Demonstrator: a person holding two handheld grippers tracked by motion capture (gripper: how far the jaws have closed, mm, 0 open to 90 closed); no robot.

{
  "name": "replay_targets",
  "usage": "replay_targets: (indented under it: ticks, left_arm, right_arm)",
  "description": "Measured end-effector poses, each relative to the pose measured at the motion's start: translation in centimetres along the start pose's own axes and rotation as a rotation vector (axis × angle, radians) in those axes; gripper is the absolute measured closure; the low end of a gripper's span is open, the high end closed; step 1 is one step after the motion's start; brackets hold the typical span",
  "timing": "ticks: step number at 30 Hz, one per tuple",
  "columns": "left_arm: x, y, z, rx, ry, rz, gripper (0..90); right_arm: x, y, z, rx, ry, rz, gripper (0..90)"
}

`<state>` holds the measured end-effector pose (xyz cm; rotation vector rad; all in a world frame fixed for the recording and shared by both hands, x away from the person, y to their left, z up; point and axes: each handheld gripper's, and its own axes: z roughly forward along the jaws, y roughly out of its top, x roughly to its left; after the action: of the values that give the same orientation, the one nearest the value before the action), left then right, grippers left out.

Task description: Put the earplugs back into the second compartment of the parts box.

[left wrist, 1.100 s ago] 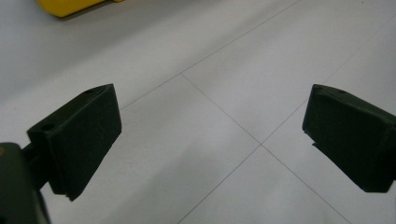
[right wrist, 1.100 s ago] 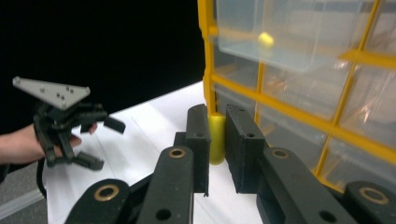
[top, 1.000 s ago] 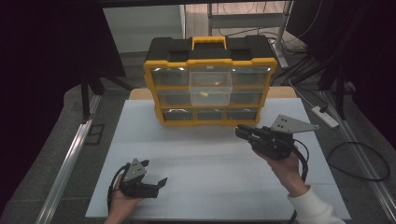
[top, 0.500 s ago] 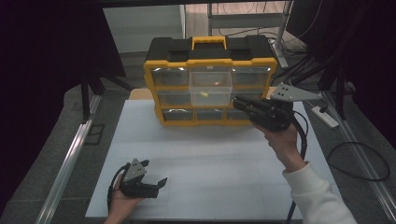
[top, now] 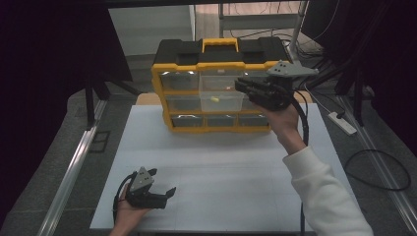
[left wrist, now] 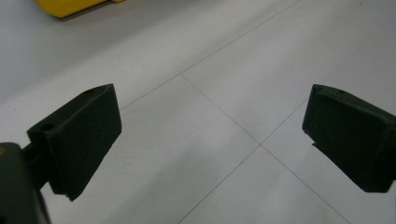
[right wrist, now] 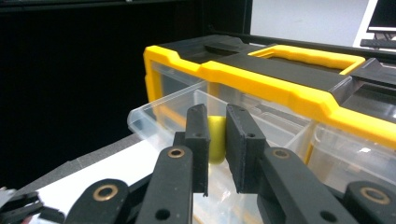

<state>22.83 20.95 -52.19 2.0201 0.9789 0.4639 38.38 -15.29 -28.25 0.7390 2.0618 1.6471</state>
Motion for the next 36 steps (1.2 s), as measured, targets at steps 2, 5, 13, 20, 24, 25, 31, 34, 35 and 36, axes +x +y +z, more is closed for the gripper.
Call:
replay_targets:
  ticks: [2,5,13,20,24,25,31,34,35,36]
  left_arm:
    - [0.0,0.0,0.0,0.0,0.0,0.0,4.6]
    - [0.0,0.0,0.0,0.0,-0.001,-0.001,4.7]
    - [0.0,0.0,0.0,0.001,-0.001,0.0,4.6]
    - [0.0,0.0,0.0,0.001,-0.001,0.001,4.7]
    - [0.0,0.0,0.0,0.0,0.0,0.001,4.7]
    - [0.0,0.0,0.0,0.0,0.001,0.002,4.7]
    - [0.0,0.0,0.0,0.001,0.002,0.002,4.6]
    - [-0.1,0.0,0.1,0.001,0.002,0.003,4.6]
    - [-0.1,0.0,0.1,0.001,0.001,0.003,4.6]
    - [-0.1,0.1,0.1,0.0,0.002,0.004,4.6]
  right_arm:
    - [-0.3,0.2,0.7,0.005,-0.009,0.004,78.6]
    - [-0.6,0.3,1.4,0.007,-0.013,0.016,78.5]
    - [-0.8,0.4,2.7,0.025,-0.016,0.008,76.1]
    - [-0.5,0.1,2.1,0.012,-0.041,-0.017,39.5]
    - [-0.2,-0.1,0.5,-0.009,-0.031,-0.022,32.1]
    - [-0.2,-0.2,0.0,-0.01,-0.028,-0.03,31.1]
    - [0.4,-2.3,-3.8,-0.025,-0.01,-0.044,29.2]
    - [0.8,-3.5,-5.4,-0.027,-0.005,-0.049,28.9]
    - [0.8,-3.5,-5.4,-0.027,-0.005,-0.049,28.9]
    - [0.8,-3.7,-5.7,-0.026,-0.005,-0.051,29.0]
